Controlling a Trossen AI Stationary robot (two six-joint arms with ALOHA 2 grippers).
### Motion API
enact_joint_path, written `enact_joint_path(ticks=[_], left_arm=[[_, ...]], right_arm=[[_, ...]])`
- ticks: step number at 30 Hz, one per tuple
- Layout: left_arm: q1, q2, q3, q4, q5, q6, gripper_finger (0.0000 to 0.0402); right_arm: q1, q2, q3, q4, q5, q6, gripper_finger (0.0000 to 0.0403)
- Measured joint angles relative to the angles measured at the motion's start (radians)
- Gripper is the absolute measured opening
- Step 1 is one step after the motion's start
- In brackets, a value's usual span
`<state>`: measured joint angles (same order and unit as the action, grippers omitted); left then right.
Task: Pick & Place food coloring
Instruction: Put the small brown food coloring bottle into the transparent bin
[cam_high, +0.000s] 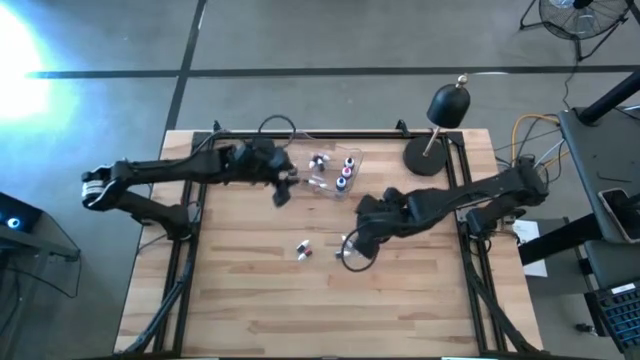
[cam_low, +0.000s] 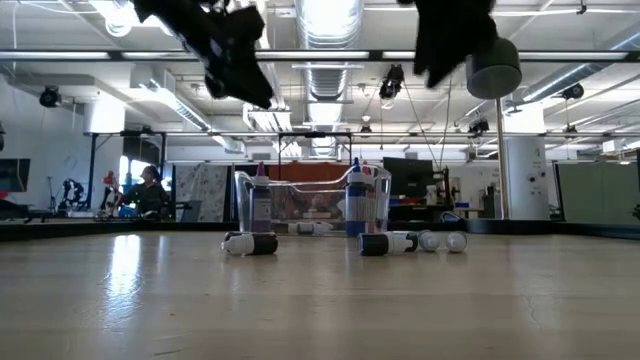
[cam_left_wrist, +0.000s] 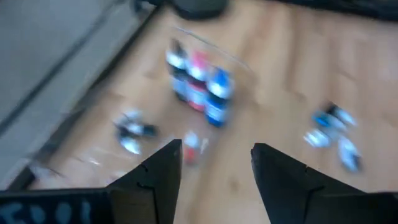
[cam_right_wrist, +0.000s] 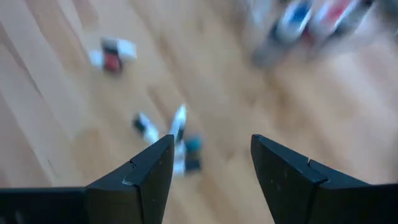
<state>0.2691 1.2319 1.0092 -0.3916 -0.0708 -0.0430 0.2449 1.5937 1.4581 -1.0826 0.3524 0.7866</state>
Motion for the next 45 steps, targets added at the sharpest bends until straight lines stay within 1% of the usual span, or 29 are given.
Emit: enact_joint_path(ticks=[4, 5, 6, 8, 12, 16, 20, 25, 28, 32, 39, 42, 45], left_arm=[[-0.093, -0.043, -0.012, -0.137, 0.002, -0.082, 0.0169], [-0.116, -0.052, -0.022, -0.163, 0.002, -0.114, 0.0169], [-0.139, -0.062, -0.034, -0.179, 0.002, -0.145, 0.0169], [-0.188, -0.088, -0.065, -0.185, 0.002, -0.202, 0.0169], [-0.281, -0.127, -0.138, -0.185, -0.002, -0.311, 0.0169], [-0.358, -0.151, -0.202, -0.18, -0.04, -0.436, 0.0169], [-0.422, -0.153, -0.244, -0.174, -0.086, -0.548, 0.0169], [-0.487, -0.153, -0.275, -0.135, -0.108, -0.657, 0.017], [-0.514, -0.153, -0.279, -0.127, -0.116, -0.693, 0.017], [-0.535, -0.153, -0.279, -0.122, -0.146, -0.707, 0.017], [-0.537, -0.153, -0.28, -0.114, -0.157, -0.711, 0.017], [-0.537, -0.153, -0.28, -0.115, -0.157, -0.7, 0.017], [-0.537, -0.153, -0.281, -0.115, -0.156, -0.695, 0.017]], right_arm=[[-0.035, 0.052, -0.092, -0.006, -0.184, 0.136, 0.0206], [-0.041, 0.068, -0.116, -0.003, -0.223, 0.139, 0.0206], [-0.042, 0.081, -0.138, 0.01, -0.244, 0.105, 0.0206], [-0.024, 0.103, -0.172, 0.047, -0.246, -0.025, 0.0206], [0.036, 0.132, -0.218, 0.069, -0.182, -0.321, 0.0205], [0.059, 0.164, -0.25, 0.074, -0.166, -0.589, 0.0205], [0.068, 0.2, -0.253, 0.104, -0.173, -0.747, 0.0205], [0.058, 0.244, -0.254, 0.188, -0.169, -0.883, 0.0205], [0.049, 0.27, -0.253, 0.19, -0.18, -0.898, 0.0205], [0.032, 0.286, -0.255, 0.204, -0.23, -0.914, 0.0205], [0.015, 0.298, -0.243, 0.238, -0.236, -0.921, 0.0205], [0.004, 0.298, -0.236, 0.248, -0.261, -0.869, 0.0205], [-0.006, 0.298, -0.218, 0.244, -0.269, -0.751, 0.0205]])
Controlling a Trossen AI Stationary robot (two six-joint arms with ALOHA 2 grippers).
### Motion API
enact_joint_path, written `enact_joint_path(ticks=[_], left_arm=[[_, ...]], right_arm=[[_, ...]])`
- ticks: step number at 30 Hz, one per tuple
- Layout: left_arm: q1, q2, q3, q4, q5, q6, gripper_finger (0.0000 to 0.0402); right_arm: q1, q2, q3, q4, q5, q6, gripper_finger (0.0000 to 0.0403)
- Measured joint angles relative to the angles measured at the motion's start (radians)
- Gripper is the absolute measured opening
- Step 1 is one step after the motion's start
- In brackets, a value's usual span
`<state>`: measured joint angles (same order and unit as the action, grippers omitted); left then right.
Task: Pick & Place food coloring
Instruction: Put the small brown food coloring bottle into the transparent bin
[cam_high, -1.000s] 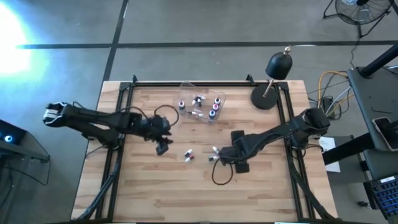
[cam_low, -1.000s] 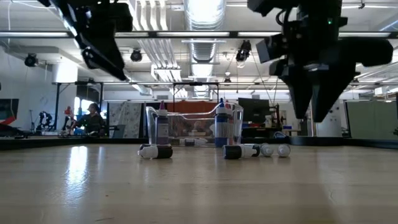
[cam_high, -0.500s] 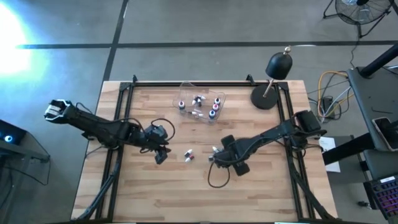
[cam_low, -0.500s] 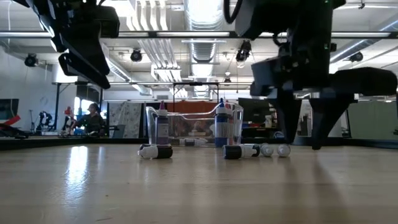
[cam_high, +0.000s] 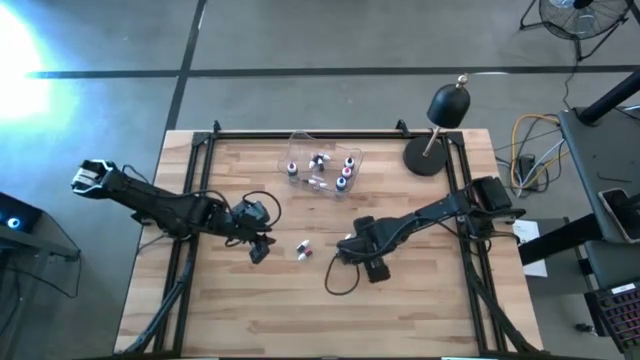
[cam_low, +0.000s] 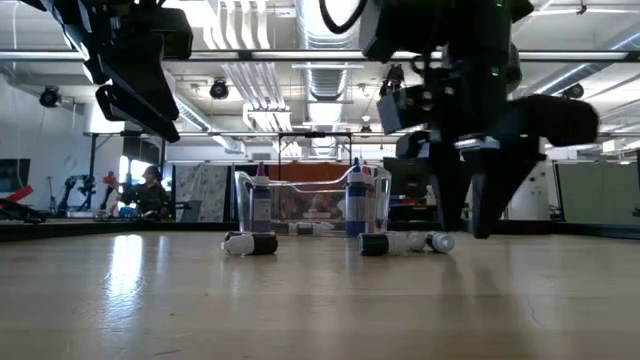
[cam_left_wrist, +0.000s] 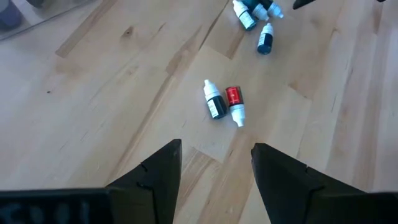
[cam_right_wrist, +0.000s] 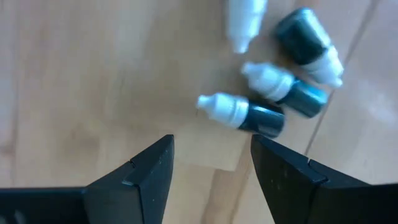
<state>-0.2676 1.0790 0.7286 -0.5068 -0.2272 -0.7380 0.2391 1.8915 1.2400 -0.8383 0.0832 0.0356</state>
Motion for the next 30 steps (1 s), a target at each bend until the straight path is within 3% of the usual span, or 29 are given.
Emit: enact_joint_path(ticks=[7, 9, 13, 15, 21, 25, 30], left_arm=[[0.0, 0.0, 0.0, -0.001, 0.0, 0.001, 0.017], [0.0, 0.0, -0.002, -0.001, 0.0, 0.002, 0.017], [0.0, 0.0, -0.008, -0.002, 0.0, 0.002, 0.017], [0.0, 0.0, -0.013, -0.002, 0.0, 0.002, 0.0169], [0.0, 0.0, -0.015, -0.002, -0.008, 0.032, 0.0169], [0.0, 0.0, -0.015, -0.001, -0.012, 0.035, 0.0169], [0.0, 0.0, -0.015, -0.001, -0.013, 0.036, 0.0169]], right_arm=[[-0.024, -0.003, 0.074, -0.001, -0.048, 0.296, 0.0205], [-0.042, -0.004, 0.083, 0.0, -0.116, 0.462, 0.0205], [-0.084, -0.004, 0.07, -0.029, -0.274, 0.949, 0.0206], [-0.087, -0.004, 0.059, -0.027, -0.304, 1.103, 0.0206], [-0.083, 0.005, 0.042, 0.008, -0.262, 1.275, 0.0206], [-0.084, 0.018, 0.038, 0.01, -0.183, 1.335, 0.0206], [-0.097, 0.072, 0.035, 0.015, -0.166, 1.364, 0.0205]])
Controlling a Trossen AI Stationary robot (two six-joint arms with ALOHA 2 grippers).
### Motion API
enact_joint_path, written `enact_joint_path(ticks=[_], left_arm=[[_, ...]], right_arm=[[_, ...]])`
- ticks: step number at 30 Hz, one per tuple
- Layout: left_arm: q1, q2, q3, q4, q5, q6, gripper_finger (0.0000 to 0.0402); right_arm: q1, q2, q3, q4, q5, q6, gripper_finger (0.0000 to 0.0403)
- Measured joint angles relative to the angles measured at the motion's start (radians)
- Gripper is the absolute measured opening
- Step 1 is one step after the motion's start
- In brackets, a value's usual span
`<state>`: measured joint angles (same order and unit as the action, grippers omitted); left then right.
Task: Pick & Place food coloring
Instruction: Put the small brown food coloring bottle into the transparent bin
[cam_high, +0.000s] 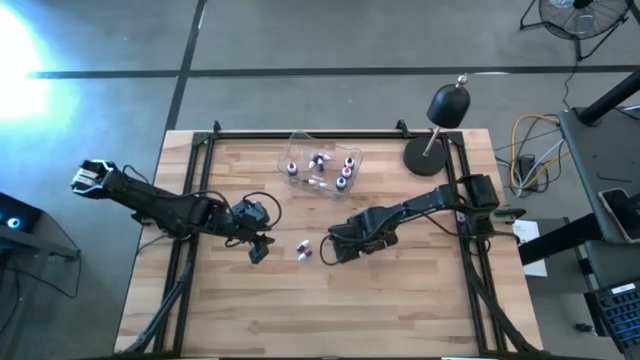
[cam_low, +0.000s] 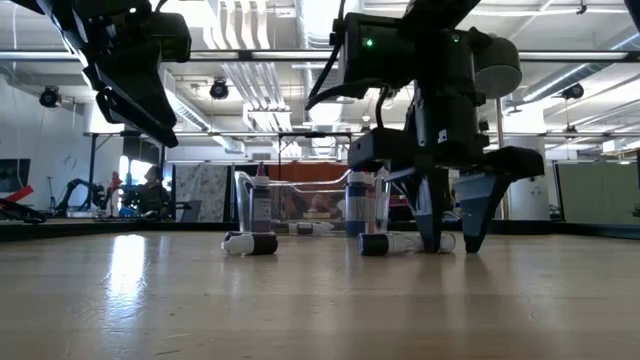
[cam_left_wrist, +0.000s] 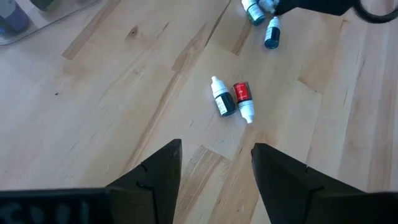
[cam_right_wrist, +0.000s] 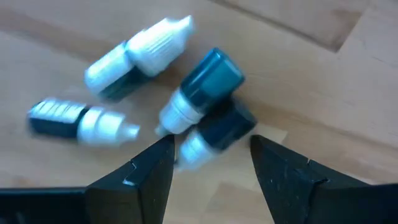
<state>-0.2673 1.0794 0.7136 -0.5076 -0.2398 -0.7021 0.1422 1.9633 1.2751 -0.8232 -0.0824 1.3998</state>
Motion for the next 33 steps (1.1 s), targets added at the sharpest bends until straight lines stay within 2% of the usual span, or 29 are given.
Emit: enact_joint_path(ticks=[9, 13, 20, 24, 29, 33], left_arm=[[0.0, 0.0, 0.0, -0.001, 0.001, 0.0, 0.0169], [0.0, 0.0, 0.0, -0.001, 0.001, 0.003, 0.0169], [0.0, 0.0, 0.0, -0.001, 0.001, 0.013, 0.0169], [0.0, 0.0, 0.0, -0.001, 0.001, 0.013, 0.0169], [0.0, 0.0, 0.0, -0.001, -0.032, 0.015, 0.0169], [0.0, 0.0, 0.0, 0.0, -0.069, 0.016, 0.0169]], right_arm=[[0.001, 0.031, 0.011, -0.013, 0.011, 0.014, 0.0178], [0.003, 0.013, 0.007, -0.028, 0.049, 0.006, 0.0146], [0.001, 0.009, 0.008, -0.039, 0.039, -0.084, 0.0076], [0.007, -0.018, 0.019, -0.037, 0.041, -0.148, 0.0054], [-0.028, -0.136, 0.077, -0.032, 0.153, -0.203, 0.0069], [-0.131, -0.216, 0.156, 0.008, 0.292, -0.3, 0.008]])
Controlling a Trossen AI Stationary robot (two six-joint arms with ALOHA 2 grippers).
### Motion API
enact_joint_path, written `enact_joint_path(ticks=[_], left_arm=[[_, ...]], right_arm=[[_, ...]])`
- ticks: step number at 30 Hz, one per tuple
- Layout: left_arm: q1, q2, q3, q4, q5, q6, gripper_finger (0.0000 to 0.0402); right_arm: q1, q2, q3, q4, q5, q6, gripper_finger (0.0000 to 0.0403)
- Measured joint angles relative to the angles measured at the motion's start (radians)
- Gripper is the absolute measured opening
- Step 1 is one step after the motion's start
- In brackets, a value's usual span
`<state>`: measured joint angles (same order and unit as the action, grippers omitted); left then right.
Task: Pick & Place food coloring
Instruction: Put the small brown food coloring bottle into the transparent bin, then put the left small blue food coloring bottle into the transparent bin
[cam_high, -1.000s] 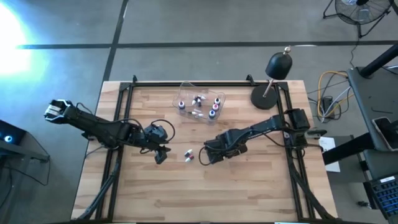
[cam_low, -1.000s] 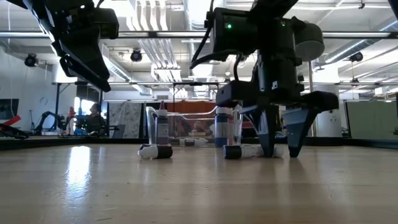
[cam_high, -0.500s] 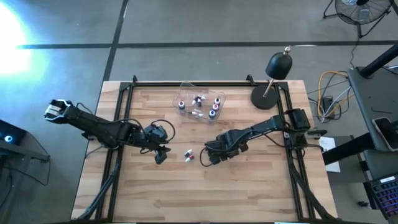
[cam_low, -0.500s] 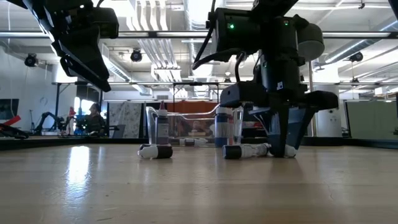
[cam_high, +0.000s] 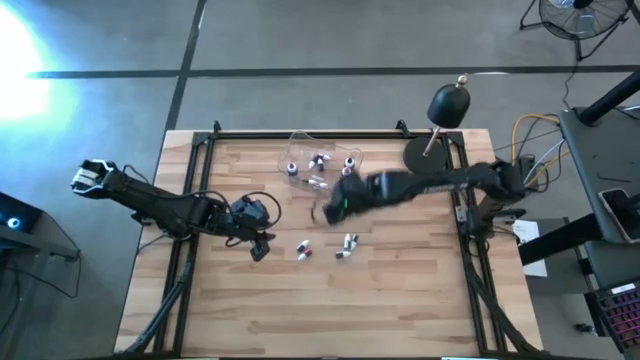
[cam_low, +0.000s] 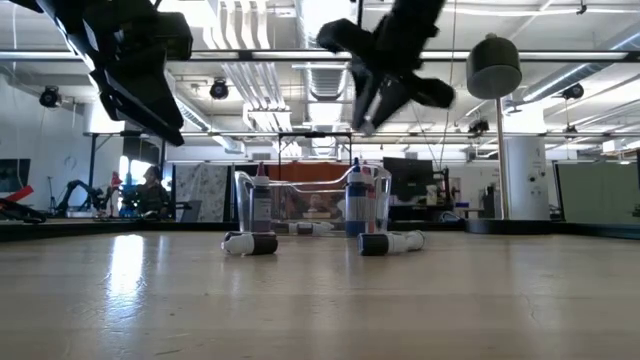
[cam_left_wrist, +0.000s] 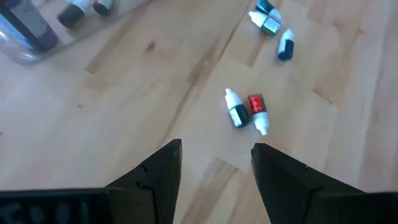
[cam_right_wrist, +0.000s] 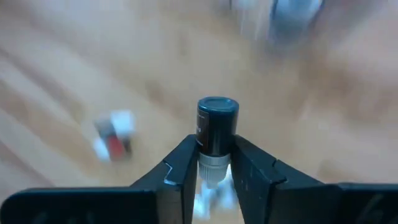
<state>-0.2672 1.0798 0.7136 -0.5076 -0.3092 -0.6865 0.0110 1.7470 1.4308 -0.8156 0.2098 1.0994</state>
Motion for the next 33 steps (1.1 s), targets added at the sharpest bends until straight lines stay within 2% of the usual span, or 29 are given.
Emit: enact_joint_path(ticks=[3, 7, 10, 12, 18, 24, 28, 33], left_arm=[[0.002, 0.0, 0.0, 0.004, -0.026, 0.0, 0.0169], [0.002, 0.0, 0.0, 0.008, -0.055, -0.001, 0.0169], [0.002, 0.0, 0.0, 0.005, -0.056, -0.032, 0.0169], [0.0, 0.0, 0.0, 0.001, -0.055, -0.064, 0.0169], [-0.003, 0.003, -0.012, 0.003, -0.052, -0.131, 0.0169], [0.025, 0.008, -0.099, 0.122, 0.023, -0.191, 0.0169], [0.056, 0.059, -0.126, 0.245, 0.111, -0.205, 0.0169], [0.068, 0.183, -0.054, 0.26, 0.114, -0.205, 0.0167]], right_arm=[[-0.121, -0.013, 0.06, 0.064, 0.019, -0.113, 0.0075], [-0.276, 0.021, 0.114, 0.158, -0.106, -0.245, 0.0076], [-0.325, 0.038, 0.145, 0.148, -0.119, -0.301, 0.01], [-0.329, 0.038, 0.148, 0.146, -0.087, -0.352, 0.0124], [-0.294, 0.032, 0.146, 0.117, -0.012, -0.445, 0.0195], [-0.157, 0.029, 0.144, 0.035, 0.002, -0.703, 0.0229], [-0.065, 0.029, 0.134, -0.054, 0.008, -0.68, 0.0227], [0.042, 0.028, 0.131, -0.154, 0.078, -0.548, 0.0217]])
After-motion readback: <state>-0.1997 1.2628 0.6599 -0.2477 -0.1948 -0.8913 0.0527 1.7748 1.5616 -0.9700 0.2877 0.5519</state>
